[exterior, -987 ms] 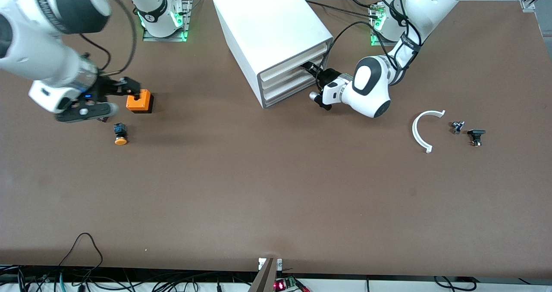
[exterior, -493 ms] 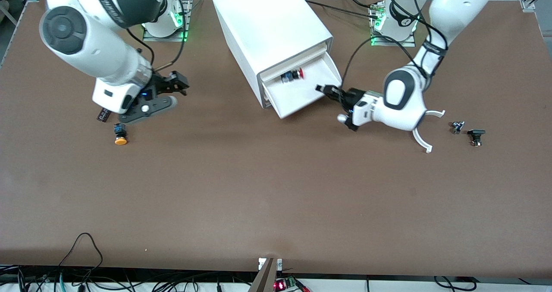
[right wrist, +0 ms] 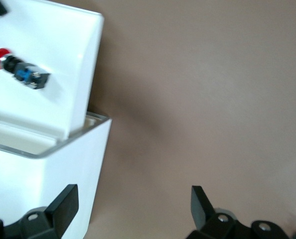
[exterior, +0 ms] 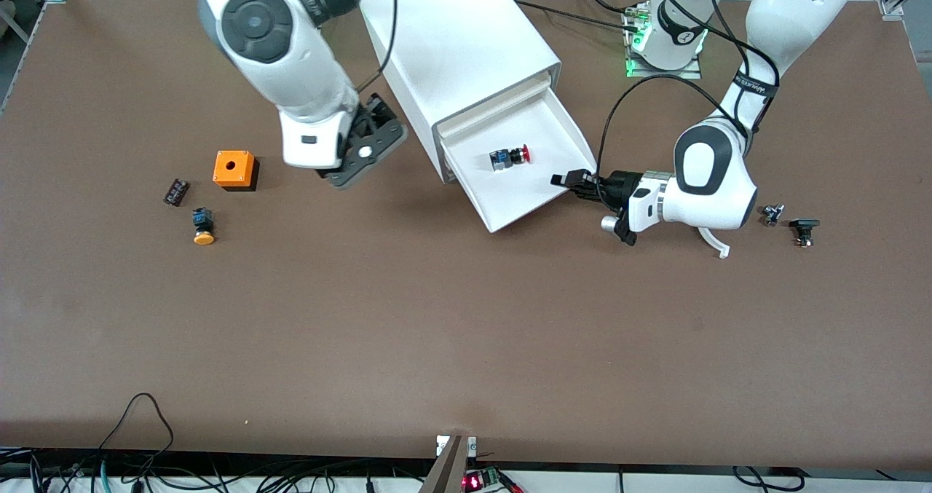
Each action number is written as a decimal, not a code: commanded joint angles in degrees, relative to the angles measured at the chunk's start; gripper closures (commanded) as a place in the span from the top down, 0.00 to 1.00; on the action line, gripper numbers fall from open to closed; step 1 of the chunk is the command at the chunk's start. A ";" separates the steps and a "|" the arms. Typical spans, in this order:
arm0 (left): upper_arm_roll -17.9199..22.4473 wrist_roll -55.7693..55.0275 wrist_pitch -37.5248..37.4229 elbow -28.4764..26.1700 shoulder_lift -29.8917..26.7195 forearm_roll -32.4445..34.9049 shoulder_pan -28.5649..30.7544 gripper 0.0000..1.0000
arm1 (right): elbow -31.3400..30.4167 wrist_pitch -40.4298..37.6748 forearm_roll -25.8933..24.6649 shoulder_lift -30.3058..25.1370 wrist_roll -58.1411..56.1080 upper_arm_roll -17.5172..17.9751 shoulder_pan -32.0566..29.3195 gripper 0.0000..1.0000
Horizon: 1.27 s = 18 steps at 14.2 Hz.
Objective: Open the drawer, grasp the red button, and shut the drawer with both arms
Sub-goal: 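Pull the drawer open with the left gripper while the right gripper approaches, then lower the right gripper over the red button in the drawer, then grasp the red mushroom button with the right gripper while the left gripper withdraws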
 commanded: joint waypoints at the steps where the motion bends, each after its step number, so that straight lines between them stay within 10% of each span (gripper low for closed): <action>1: 0.80 -1.92 2.83 0.68 -2.11 0.06 0.06 1.00 | 7.66 0.19 0.56 6.31 -1.42 -0.68 5.78 1.00; 10: 0.54 -2.01 20.39 0.16 -8.26 -6.94 3.84 1.00 | 10.58 9.77 0.39 13.36 -8.62 -0.68 15.10 1.00; 18: 3.16 -2.01 21.29 0.42 -10.55 -2.17 4.98 1.00 | 10.76 17.15 0.12 19.42 -16.25 -0.77 17.49 1.00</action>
